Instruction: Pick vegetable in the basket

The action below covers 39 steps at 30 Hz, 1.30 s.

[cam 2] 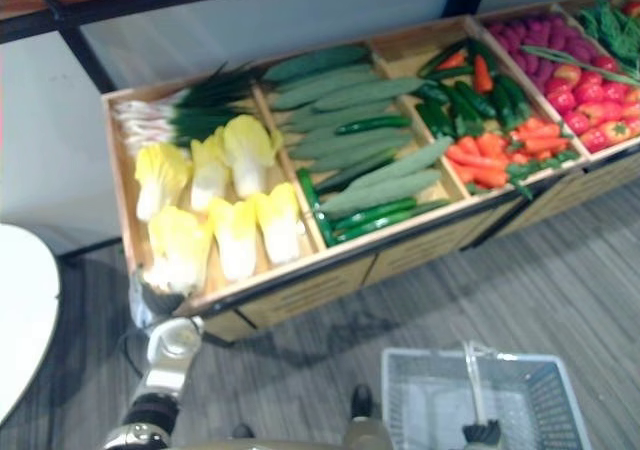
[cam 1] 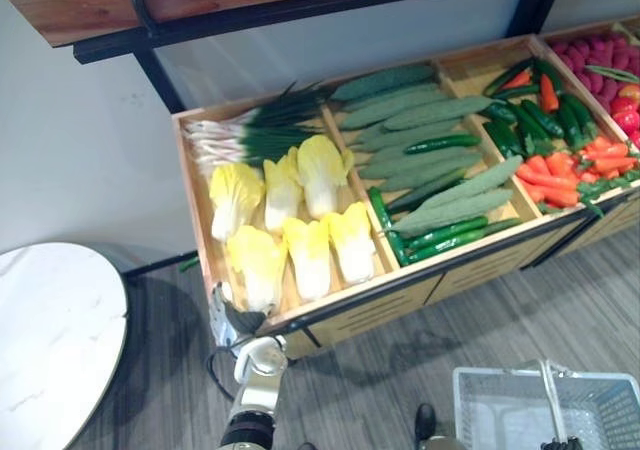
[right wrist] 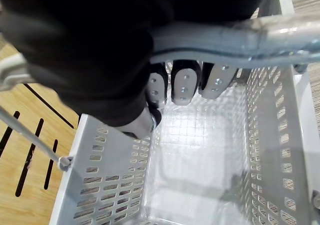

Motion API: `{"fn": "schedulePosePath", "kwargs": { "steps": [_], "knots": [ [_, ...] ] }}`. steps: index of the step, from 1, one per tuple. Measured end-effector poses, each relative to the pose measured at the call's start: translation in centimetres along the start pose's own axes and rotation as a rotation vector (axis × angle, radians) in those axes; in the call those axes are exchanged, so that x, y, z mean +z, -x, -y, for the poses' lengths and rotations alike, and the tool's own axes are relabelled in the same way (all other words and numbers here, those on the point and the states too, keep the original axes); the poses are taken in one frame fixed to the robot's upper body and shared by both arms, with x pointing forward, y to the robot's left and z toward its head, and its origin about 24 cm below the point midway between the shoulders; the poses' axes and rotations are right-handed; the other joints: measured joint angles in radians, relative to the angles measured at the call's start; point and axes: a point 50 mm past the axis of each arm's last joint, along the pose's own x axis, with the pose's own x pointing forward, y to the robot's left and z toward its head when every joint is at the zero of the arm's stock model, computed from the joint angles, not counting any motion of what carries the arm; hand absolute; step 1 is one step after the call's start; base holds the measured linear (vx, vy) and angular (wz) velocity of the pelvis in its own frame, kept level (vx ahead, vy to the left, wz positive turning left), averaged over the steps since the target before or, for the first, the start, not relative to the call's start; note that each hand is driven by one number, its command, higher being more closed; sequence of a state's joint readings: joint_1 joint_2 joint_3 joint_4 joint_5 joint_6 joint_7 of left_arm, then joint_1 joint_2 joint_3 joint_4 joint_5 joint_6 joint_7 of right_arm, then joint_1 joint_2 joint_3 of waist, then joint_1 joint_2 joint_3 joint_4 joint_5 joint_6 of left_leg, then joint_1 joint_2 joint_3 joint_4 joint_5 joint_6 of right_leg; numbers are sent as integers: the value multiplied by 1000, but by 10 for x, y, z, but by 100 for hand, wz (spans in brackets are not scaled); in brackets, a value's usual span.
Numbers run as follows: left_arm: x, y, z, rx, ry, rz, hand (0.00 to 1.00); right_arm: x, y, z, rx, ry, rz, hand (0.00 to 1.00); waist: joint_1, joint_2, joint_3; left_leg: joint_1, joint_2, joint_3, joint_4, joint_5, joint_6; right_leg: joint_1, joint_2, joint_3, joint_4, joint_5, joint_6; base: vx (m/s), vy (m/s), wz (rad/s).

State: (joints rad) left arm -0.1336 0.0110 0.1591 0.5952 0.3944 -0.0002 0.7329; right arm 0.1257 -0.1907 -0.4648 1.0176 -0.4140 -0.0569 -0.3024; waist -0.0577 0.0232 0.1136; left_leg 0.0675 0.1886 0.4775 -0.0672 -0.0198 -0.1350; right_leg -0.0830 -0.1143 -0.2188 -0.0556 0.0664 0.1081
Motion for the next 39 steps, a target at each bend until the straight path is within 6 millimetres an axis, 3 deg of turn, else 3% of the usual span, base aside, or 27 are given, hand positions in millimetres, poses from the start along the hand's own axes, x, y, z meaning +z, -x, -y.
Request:
{"fn": "schedulePosePath", "kwargs": {
  "steps": [6,9,23,30,39],
  "knots": [
    [1,0,0,-3,-4,7,0,-1,0,-1,-4,1,-10,100,-3,0,0,-2,-1,-12,-1,0,0,2,0,-4,-3,0,1,-13,-34,2],
    [0,-2,-2,1,-13,12,0,1,0,-2,-5,-2,-6,100,-18,0,0,-7,0,-21,0,0,0,3,0,-9,-6,1,1,-13,-28,6],
    [1,-4,-2,-13,-40,41,0,-1,0,-2,-5,-6,-16,100,-21,-2,8,5,-2,-21,-1,-2,-2,21,0,-6,-19,7,0,-5,-12,0],
    [21,-2,-2,-22,15,109,0,-3,0,-1,-15,-35,-27,100,-23,-9,21,8,-1,-26,-1,-2,-2,25,0,-11,-12,7,0,-2,-18,2],
    [39,0,-16,40,76,191,0,-7,2,-4,-5,-33,-39,100,-21,-12,24,30,-1,-39,2,-3,0,52,-3,-21,-3,3,-7,-20,-13,3]
  ]
}}
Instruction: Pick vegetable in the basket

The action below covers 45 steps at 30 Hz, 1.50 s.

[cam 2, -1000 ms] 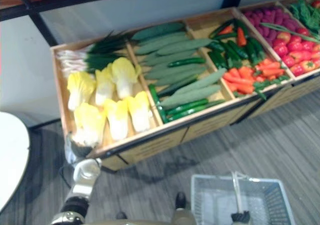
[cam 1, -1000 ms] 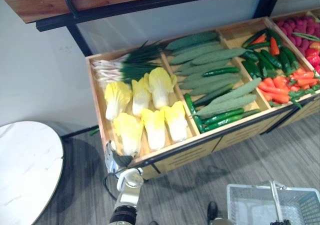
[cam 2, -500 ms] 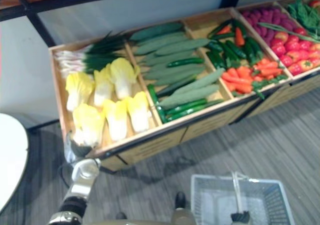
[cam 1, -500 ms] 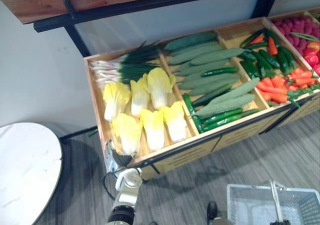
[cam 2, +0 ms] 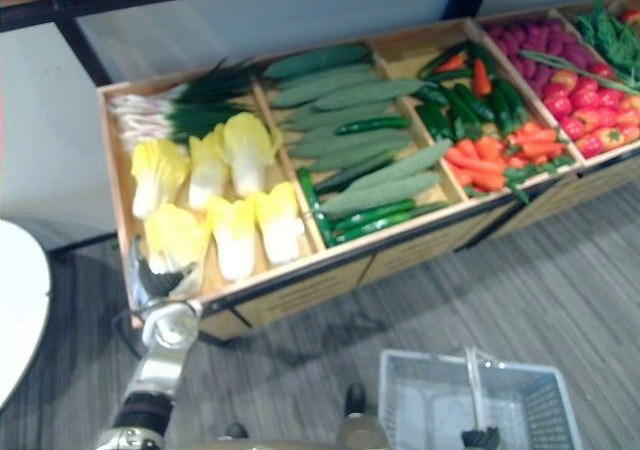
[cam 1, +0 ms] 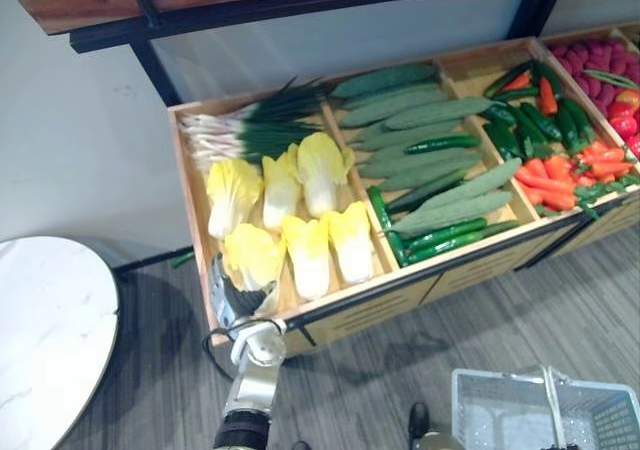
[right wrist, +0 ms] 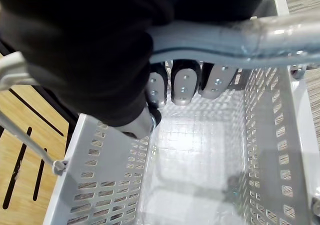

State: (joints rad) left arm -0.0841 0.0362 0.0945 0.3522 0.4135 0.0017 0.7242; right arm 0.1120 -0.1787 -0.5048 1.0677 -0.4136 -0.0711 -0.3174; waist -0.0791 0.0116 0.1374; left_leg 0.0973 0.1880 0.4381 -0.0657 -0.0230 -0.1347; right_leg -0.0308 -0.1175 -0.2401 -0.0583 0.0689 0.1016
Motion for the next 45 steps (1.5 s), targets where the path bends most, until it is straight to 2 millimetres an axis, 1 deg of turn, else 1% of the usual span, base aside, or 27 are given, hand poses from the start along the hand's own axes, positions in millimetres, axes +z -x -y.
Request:
{"fn": "schedulePosePath", "kwargs": {
  "steps": [5,7,10,14,19,23,26,33,37,42,45],
  "knots": [
    [-3,8,-1,8,20,-26,0,-4,1,0,-1,3,-6,100,2,3,-4,10,2,-2,0,0,0,5,-1,-1,12,-2,-2,-56,-26,1],
    [-5,12,-1,7,23,-36,0,-7,2,2,-4,6,-9,100,2,8,-9,11,3,-3,0,0,0,5,-2,-2,15,-2,-2,-53,-29,1],
    [-5,12,-2,8,23,-36,0,-11,5,1,-4,4,-12,100,3,11,-14,11,4,-5,0,1,0,4,-1,-4,17,-2,-1,-11,-9,0],
    [-6,13,-2,4,21,-38,0,-17,8,-3,6,7,-29,100,4,6,-45,11,7,-3,-2,1,-1,4,2,-3,13,-2,-1,-1,-8,0],
    [-7,13,-1,-4,18,-41,0,-22,11,-7,19,6,-42,100,4,-6,-65,11,9,3,-4,1,-1,4,5,-1,6,-1,-1,1,-4,-1],
    [-11,13,1,-18,4,-55,0,-22,11,-7,18,6,-41,100,3,-5,-68,13,7,11,-7,1,-1,4,6,4,-4,3,4,-3,-16,-5],
    [-19,15,5,-37,-25,-86,0,-22,11,-8,20,7,-42,100,1,-5,-71,11,7,15,-11,1,-1,4,9,6,-17,9,3,-6,-26,-4],
    [-34,16,7,-49,-73,-144,0,-21,11,-8,22,14,-38,100,1,-6,-71,9,2,22,-20,1,-1,1,10,15,-35,16,4,-2,-9,-2],
    [-39,16,10,-57,-92,-167,0,-20,11,-9,26,21,-33,100,1,-9,-69,7,1,22,-21,0,-2,-1,10,17,-38,16,4,0,0,0],
    [-45,15,9,-43,-105,-199,0,-11,10,-12,33,33,-3,100,-1,-13,-67,-19,0,25,-18,0,-2,-32,10,24,-35,19,3,-27,-29,-3],
    [-48,14,7,-30,-109,-217,0,-9,9,-12,34,42,6,100,-1,-13,-63,-24,0,28,-18,0,-2,-39,11,27,-34,20,2,-15,-37,-4]
  ]
}}
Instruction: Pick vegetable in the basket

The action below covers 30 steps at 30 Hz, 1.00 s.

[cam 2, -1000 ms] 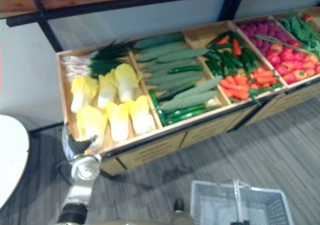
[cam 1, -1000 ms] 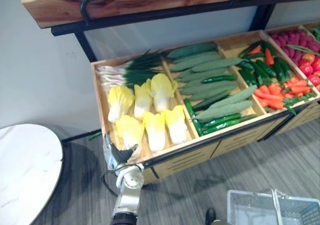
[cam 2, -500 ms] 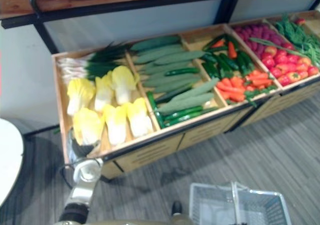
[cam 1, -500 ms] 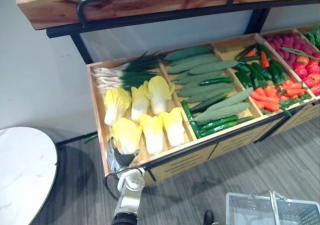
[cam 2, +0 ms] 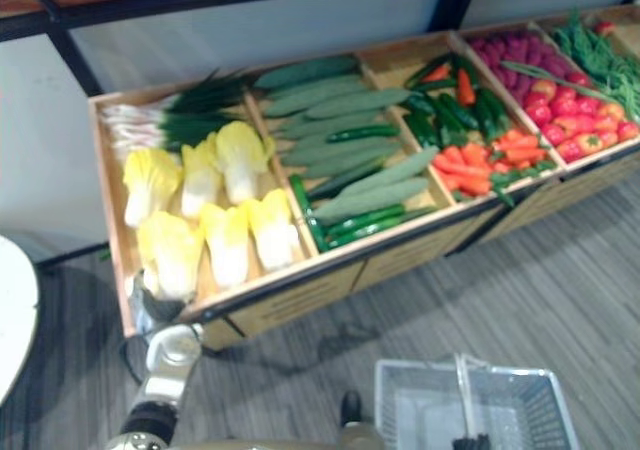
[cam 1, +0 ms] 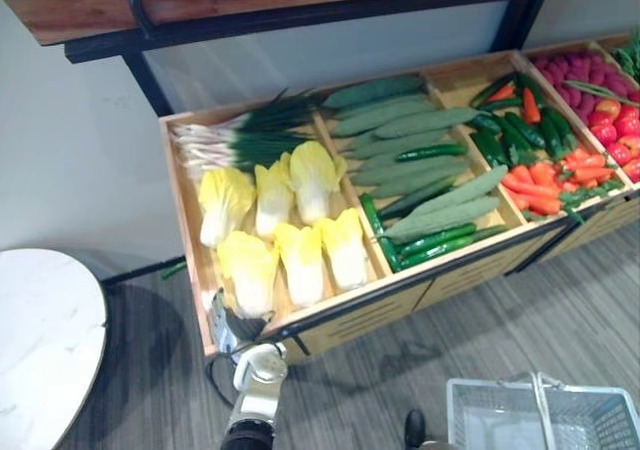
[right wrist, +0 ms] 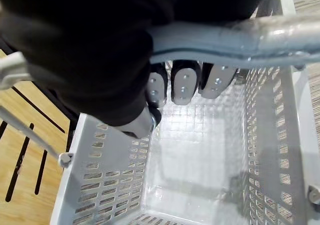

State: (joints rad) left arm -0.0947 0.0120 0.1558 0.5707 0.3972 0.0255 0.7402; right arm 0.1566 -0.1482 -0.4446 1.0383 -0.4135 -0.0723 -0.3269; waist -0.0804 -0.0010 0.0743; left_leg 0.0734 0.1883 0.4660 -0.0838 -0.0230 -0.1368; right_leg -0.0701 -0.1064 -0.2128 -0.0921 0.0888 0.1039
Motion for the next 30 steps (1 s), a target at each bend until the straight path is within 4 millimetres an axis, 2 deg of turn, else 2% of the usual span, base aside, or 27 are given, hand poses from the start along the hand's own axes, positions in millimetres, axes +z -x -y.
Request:
{"fn": "schedulePosePath", "kwargs": {
  "steps": [12,20,21,30],
  "knots": [
    [21,-18,3,44,28,15,0,29,-6,-2,-1,26,92,100,-1,2,49,-41,-1,15,3,0,0,-65,2,28,19,0,0,-19,-40,-7],
    [28,-20,8,31,40,21,0,33,-7,-1,-5,40,111,100,-4,4,62,-37,-1,10,19,0,0,-67,1,45,25,-1,-1,-12,-50,-6],
    [28,-20,9,30,39,21,100,34,-7,-1,-5,39,112,100,-5,4,62,-37,-1,9,19,-1,0,-66,1,45,25,-1,-2,-52,-50,2],
    [26,-21,8,27,32,16,100,35,-7,-2,-5,38,128,100,-23,5,65,-34,0,-5,20,-13,-3,-67,0,44,34,-2,-2,-41,-40,1]
  ]
}}
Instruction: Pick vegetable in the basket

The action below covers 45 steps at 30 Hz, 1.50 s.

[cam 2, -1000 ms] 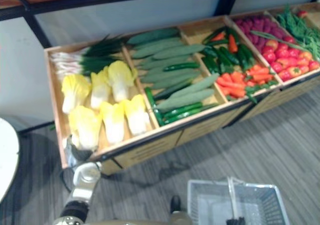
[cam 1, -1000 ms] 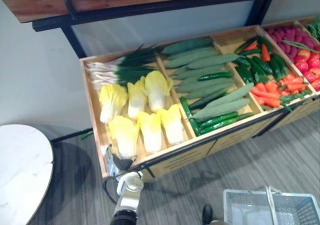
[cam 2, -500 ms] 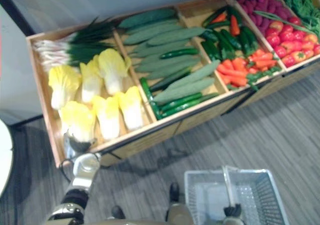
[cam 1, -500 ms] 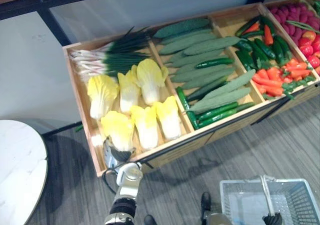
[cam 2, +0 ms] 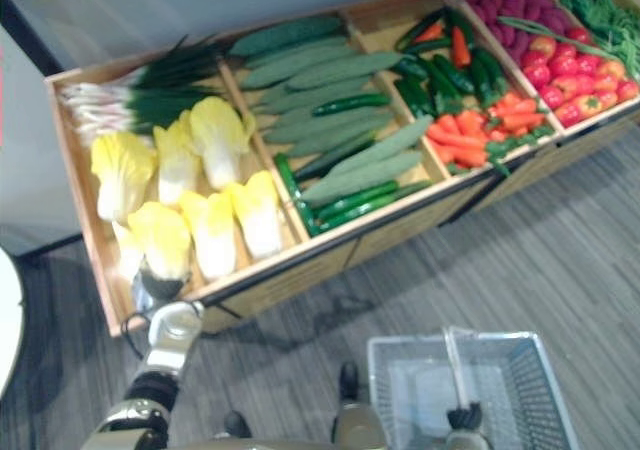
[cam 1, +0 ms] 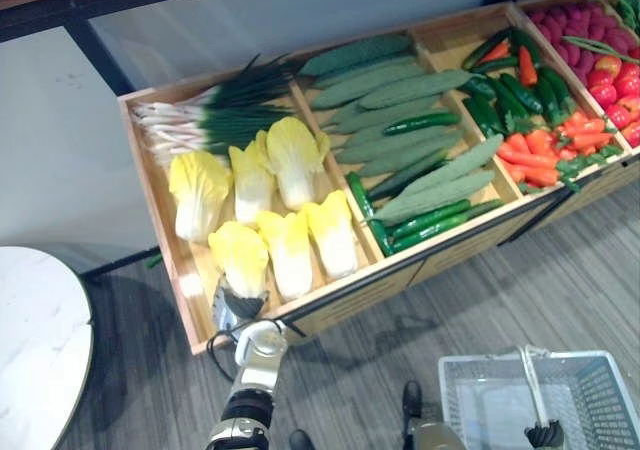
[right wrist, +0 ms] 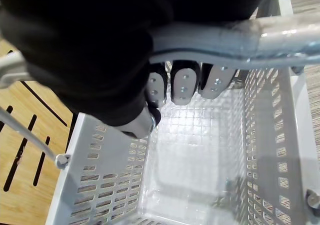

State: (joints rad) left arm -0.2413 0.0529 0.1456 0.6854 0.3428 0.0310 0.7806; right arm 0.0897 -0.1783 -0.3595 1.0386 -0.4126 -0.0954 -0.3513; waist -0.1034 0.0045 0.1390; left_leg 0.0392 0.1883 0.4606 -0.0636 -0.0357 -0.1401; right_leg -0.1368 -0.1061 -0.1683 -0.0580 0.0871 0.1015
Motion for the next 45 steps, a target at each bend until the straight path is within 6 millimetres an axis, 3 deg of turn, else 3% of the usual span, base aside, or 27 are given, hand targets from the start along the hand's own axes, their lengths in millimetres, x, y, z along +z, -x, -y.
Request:
{"fn": "schedulePosePath", "kwargs": {
  "steps": [11,20,34,37,45],
  "knots": [
    [-19,-3,-4,-2,0,-67,100,-4,1,-1,-1,5,-15,100,-2,2,-1,20,0,0,4,-5,0,21,1,5,-1,0,0,-11,-40,-1],
    [-21,-4,-4,3,9,-86,100,-10,1,0,1,14,-35,100,-4,7,-4,18,0,-18,15,-9,1,32,-4,-11,0,0,0,-29,-38,5],
    [-5,-2,-25,85,109,-10,100,-29,3,12,-26,-31,-117,100,4,18,-48,20,-7,-95,31,-3,9,78,-25,-73,10,0,0,-32,-18,14],
    [4,0,-26,86,140,21,100,-39,6,14,-21,-39,-148,100,9,16,-65,32,-9,-110,22,5,11,94,-27,-87,11,0,0,-39,-17,12],
    [31,1,-52,154,175,189,100,-46,9,15,-29,-55,-183,100,27,3,-100,72,-9,-74,-23,21,5,103,-18,-59,7,0,0,-24,-16,-9]
  ]
}}
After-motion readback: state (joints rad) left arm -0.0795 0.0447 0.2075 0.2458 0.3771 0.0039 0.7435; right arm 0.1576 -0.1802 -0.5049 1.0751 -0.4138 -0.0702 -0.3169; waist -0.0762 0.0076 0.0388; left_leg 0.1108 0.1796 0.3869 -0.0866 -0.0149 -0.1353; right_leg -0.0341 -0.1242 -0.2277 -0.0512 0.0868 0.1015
